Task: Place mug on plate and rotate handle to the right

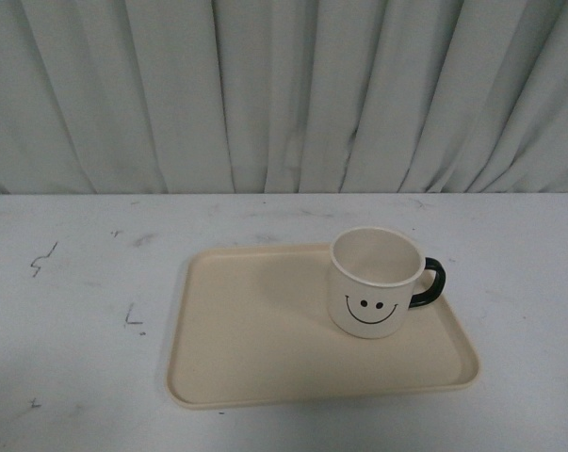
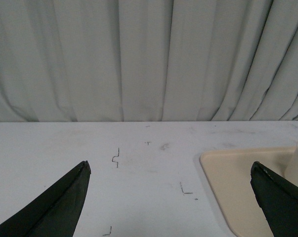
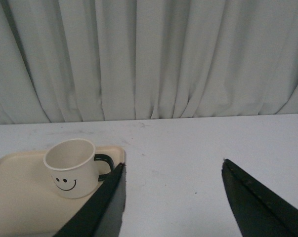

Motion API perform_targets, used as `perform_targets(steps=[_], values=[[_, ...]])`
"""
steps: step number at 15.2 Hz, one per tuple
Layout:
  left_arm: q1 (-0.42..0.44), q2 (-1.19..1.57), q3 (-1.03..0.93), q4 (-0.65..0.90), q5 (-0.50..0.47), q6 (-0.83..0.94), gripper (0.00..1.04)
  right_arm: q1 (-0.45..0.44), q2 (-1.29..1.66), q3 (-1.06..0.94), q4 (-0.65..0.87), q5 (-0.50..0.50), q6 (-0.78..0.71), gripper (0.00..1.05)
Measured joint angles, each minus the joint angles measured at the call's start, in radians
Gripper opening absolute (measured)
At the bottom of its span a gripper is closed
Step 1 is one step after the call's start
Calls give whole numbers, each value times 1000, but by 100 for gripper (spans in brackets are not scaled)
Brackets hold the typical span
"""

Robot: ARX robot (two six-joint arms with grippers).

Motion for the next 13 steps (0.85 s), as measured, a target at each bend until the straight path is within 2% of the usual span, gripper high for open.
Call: perform_targets(steps=[3,4,5,13], values=[[0,0,0,0,0,0,98,0,0,0,0,0,0,92],[0,0,0,0,0,0,98,0,0,0,0,0,1,100],[0,0,0,0,0,0,98,0,0,0,0,0,0,97],[0,0,0,0,0,0,98,0,0,0,0,0,0,98]])
